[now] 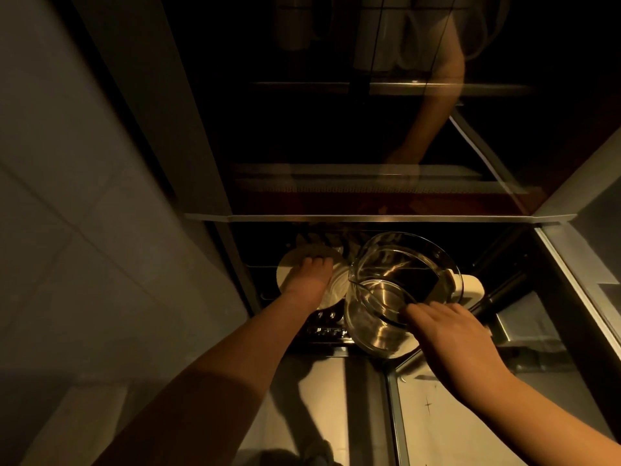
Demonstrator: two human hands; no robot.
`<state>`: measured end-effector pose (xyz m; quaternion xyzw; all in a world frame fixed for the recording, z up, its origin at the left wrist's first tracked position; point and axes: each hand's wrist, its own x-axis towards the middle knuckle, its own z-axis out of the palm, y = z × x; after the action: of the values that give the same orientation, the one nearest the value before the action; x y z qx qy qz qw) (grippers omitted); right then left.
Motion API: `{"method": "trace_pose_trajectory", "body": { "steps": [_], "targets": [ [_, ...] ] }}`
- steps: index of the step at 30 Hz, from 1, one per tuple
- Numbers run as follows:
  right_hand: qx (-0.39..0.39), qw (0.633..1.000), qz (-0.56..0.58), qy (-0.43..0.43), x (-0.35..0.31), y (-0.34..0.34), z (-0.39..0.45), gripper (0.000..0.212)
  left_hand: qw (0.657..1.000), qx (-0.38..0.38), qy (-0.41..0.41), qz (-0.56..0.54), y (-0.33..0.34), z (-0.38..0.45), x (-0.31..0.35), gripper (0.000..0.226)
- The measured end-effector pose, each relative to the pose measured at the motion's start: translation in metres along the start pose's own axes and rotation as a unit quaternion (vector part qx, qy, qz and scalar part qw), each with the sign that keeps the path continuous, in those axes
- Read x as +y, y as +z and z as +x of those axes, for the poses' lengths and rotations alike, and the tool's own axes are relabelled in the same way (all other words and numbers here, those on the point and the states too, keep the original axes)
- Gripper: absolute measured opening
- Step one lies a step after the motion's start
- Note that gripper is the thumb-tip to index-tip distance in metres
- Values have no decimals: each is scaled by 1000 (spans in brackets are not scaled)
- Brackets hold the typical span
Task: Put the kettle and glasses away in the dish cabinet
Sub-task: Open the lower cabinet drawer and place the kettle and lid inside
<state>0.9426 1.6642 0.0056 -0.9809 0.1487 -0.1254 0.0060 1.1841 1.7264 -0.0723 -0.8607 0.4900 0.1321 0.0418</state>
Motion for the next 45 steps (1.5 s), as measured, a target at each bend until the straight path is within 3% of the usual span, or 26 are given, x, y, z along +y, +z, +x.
{"method": "trace_pose_trajectory", "body": {
  "steps": [3,9,14,18,20,23,29,34,40,45],
  "targets": [
    [2,1000,-1,3,2,1,1,65,1000,-29,-11,1,-4,9,-3,76],
    [16,1000,-2,4,4,-1,2,63,999,-46,-16,12,-5,21,-6,55],
    [15,1000,-3,10,6,-3,3,62,1000,-19,-8,8,1,21,-7,52],
    [11,1000,-4,15,5,-5,5,59,999,4,-3,-50,5,16,-8,31],
    [11,1000,-5,14,4,-7,5,59,995,18,3,-96,9,14,-10,49],
    [14,1000,-6,16,4,-8,5,60,997,13,31,-67,13,10,-15,76],
    [15,1000,-13,17,2,-11,6,57,996,25,53,-64,14,11,-18,51],
    [17,1000,-12,21,0,-11,5,57,995,54,82,-8,21,5,-16,49],
    [19,1000,-10,21,-3,-14,7,54,991,95,90,42,34,-5,-14,87],
    [14,1000,-6,22,-5,-14,7,54,989,115,75,59,42,-20,-11,86]
  ]
}}
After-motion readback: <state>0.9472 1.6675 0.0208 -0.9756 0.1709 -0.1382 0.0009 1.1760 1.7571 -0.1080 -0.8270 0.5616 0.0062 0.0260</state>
